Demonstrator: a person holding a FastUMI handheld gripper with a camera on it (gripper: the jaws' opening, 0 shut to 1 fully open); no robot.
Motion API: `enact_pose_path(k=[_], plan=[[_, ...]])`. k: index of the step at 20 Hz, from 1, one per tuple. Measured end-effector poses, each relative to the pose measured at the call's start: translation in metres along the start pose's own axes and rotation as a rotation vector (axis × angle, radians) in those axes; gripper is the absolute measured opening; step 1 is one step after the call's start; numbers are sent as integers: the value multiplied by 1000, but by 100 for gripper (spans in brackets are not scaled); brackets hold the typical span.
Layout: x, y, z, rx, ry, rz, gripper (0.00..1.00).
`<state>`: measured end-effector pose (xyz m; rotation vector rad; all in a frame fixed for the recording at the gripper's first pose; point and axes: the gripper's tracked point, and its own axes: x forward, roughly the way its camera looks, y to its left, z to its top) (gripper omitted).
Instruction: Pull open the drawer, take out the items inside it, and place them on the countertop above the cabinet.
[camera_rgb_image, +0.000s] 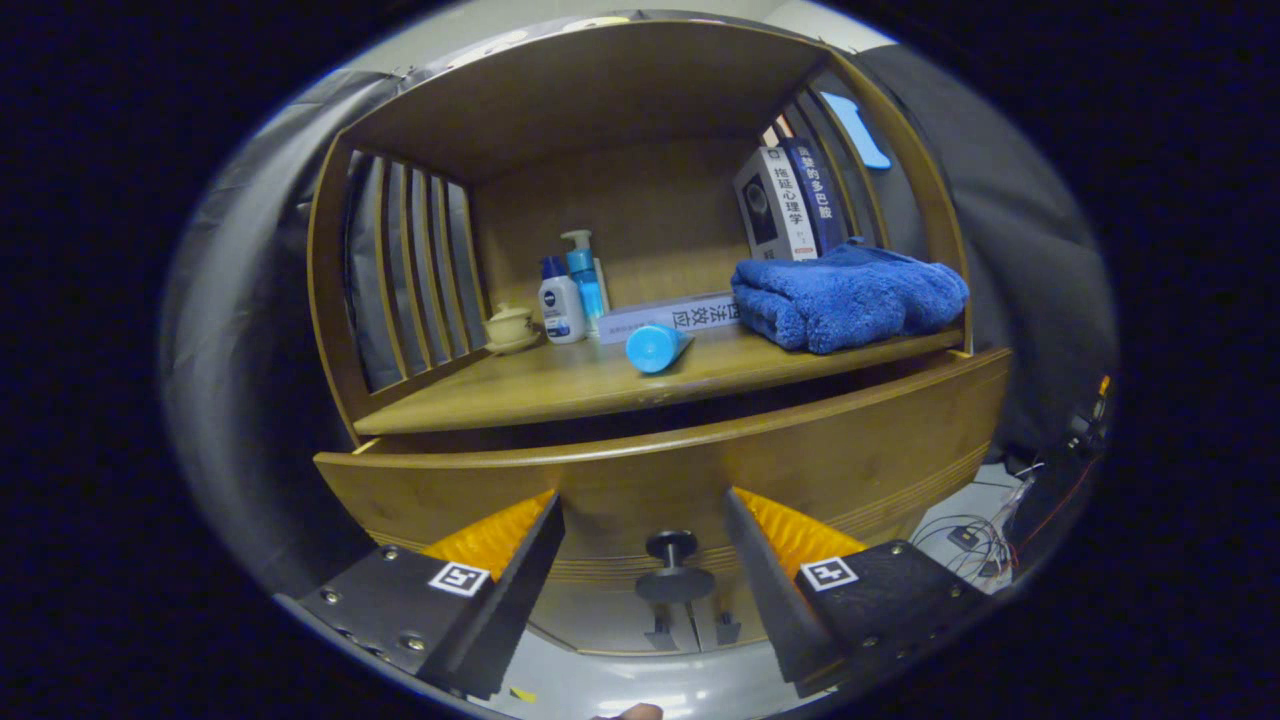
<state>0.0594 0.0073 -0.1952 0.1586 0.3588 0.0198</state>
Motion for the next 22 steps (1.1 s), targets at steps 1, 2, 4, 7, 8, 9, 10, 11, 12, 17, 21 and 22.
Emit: enact_pose_path(k=[1,2,4,7,8,9,10,11,12,17,21,22], plan=[[1,0,-1,-2,0,1,97],[2,1,0,-3,0,1,97],[1,0,0,-5,0,-1,97],[1,0,0,0,-1,-2,97],[2,-1,0,2,0,-1,97],[0,-1,0,2,1,0,97],[0,-1,0,2,3,0,97],[1,-1,0,3,3,2,97],[2,-1,0,7,3,4,97],[2,-1,-1,0,26,13,97],[4,-1,-1,1,18,20,97],[4,0,1,12,10,22,97]])
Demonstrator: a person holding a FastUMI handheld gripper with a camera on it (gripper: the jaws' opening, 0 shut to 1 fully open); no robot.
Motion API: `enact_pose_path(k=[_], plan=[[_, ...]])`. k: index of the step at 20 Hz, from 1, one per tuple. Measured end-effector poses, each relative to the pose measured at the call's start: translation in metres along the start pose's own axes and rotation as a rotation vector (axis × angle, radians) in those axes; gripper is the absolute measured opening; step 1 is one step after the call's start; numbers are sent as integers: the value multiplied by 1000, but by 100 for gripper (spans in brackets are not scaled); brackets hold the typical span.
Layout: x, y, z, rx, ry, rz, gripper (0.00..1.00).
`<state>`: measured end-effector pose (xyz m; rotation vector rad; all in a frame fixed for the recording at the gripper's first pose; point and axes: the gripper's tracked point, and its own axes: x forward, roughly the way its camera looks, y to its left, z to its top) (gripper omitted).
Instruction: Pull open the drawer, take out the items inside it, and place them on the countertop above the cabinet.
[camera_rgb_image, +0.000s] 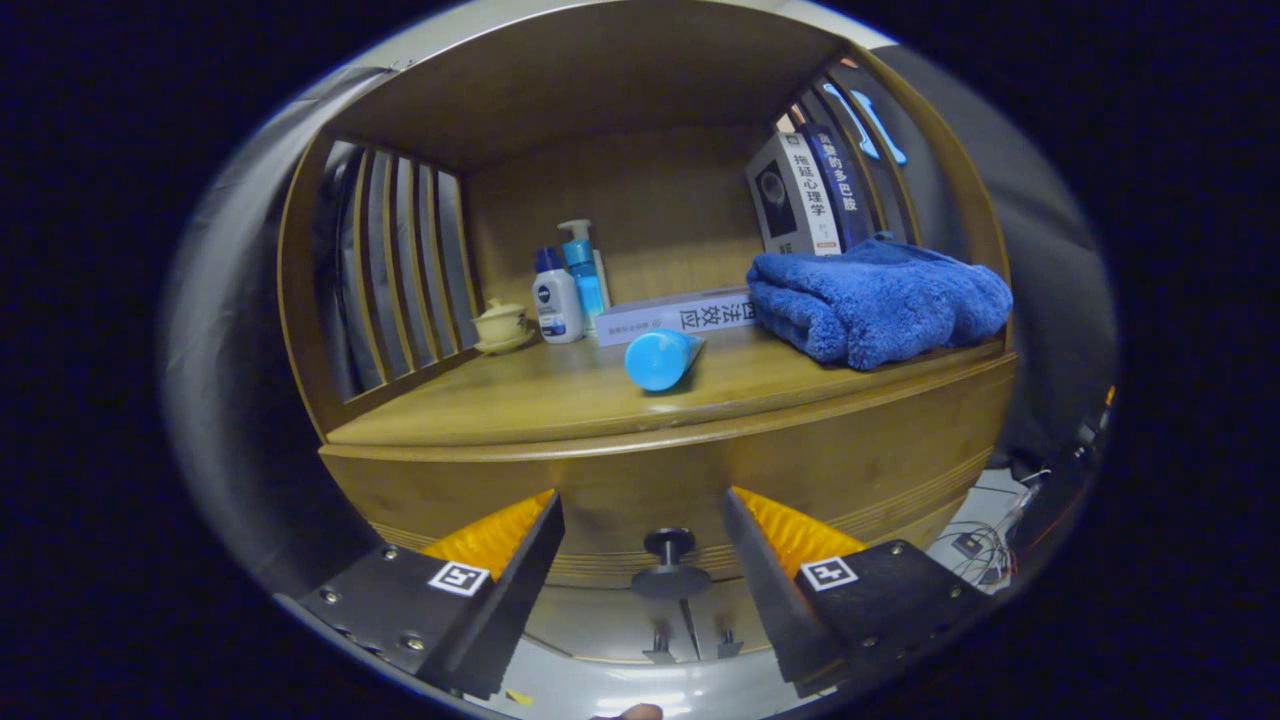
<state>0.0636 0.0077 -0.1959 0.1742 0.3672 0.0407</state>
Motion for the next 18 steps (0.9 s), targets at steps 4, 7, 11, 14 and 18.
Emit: enact_pose_path(k=[4,7,11,14,18], plan=[[1,-1,0,1,-1,-12,97],[0,-2,-1,-12,8,-17,97],[0,-2,-2,-11,14,-10,97],[0,0,-1,-9,21,3,97],[-3,-2,-4,-50,52,26,97]])
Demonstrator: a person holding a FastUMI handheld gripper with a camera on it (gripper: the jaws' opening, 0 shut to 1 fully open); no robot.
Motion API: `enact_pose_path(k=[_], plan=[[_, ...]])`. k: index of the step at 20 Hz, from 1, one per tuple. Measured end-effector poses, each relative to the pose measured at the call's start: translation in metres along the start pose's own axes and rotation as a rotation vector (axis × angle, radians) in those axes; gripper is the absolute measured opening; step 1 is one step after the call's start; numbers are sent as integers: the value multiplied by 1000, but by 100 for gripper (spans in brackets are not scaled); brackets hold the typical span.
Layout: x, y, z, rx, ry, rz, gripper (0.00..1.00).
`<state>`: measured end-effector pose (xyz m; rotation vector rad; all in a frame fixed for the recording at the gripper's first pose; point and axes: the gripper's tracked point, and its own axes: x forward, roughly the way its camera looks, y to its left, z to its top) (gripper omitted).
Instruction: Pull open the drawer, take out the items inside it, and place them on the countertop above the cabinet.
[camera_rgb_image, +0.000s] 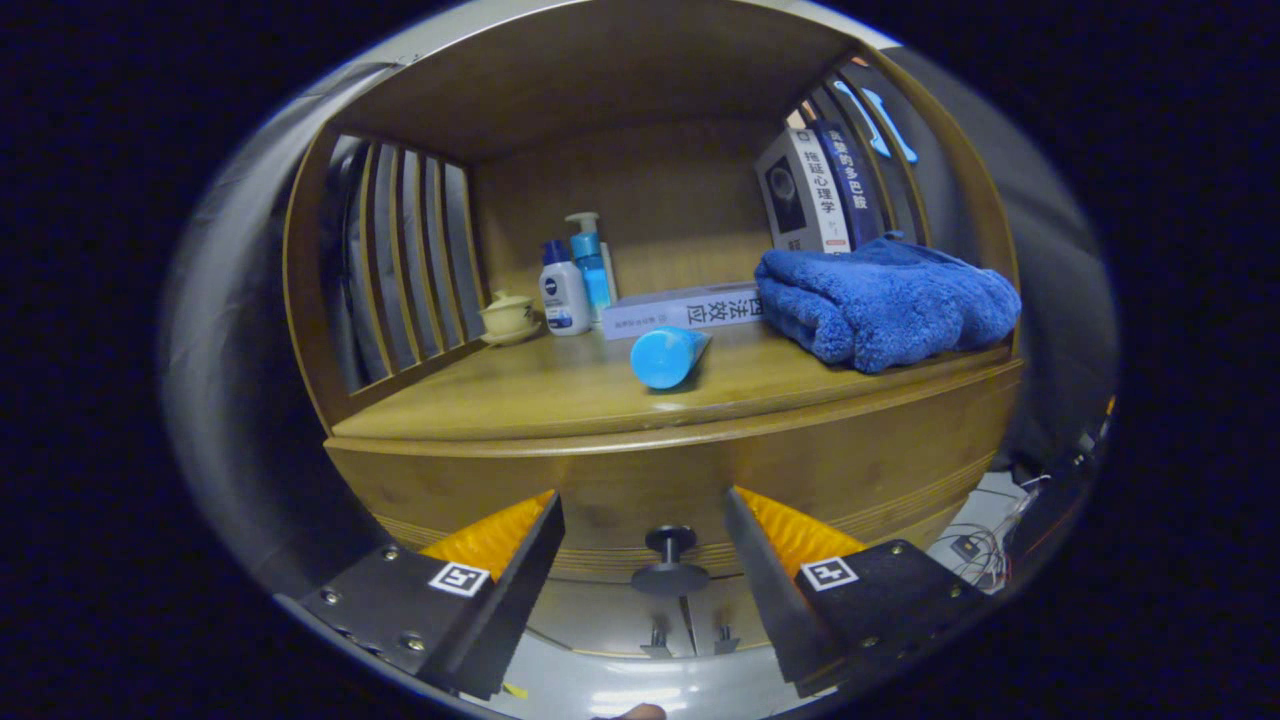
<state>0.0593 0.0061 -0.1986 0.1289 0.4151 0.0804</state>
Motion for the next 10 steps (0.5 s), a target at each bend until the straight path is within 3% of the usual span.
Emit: enact_pose_path(k=[5,10], plan=[[-10,-2,28,-35,-91,15,98],[-55,-17,92,-72,-234,-37,97]])
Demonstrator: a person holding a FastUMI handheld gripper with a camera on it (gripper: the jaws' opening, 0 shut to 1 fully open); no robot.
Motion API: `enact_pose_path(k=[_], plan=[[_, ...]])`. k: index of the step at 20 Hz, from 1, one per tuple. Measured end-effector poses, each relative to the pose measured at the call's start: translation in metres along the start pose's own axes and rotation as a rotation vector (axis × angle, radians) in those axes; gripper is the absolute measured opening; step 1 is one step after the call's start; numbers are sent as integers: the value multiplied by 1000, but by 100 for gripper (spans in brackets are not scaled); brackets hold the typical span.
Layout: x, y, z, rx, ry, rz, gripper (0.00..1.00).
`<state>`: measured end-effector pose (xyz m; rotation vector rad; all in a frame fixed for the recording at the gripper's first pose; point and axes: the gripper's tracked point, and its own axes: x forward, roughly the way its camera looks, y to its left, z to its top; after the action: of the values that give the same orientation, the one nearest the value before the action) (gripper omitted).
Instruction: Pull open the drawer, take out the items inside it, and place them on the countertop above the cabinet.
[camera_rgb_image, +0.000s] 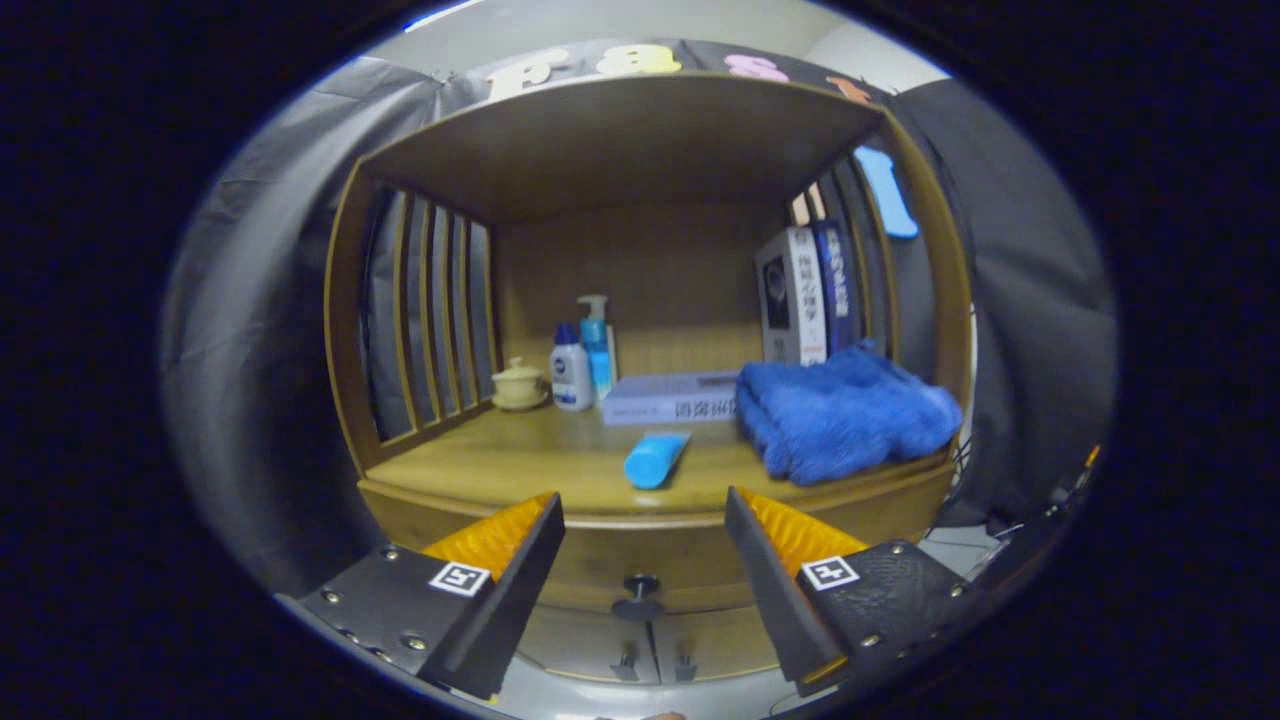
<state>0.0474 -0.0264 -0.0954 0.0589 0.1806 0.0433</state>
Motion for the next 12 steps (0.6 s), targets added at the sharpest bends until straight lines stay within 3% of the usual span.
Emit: enact_pose_path(k=[8,12], plan=[[-77,-45,118,-72,-234,-141,97],[-119,-57,140,-97,-271,-165,97]])
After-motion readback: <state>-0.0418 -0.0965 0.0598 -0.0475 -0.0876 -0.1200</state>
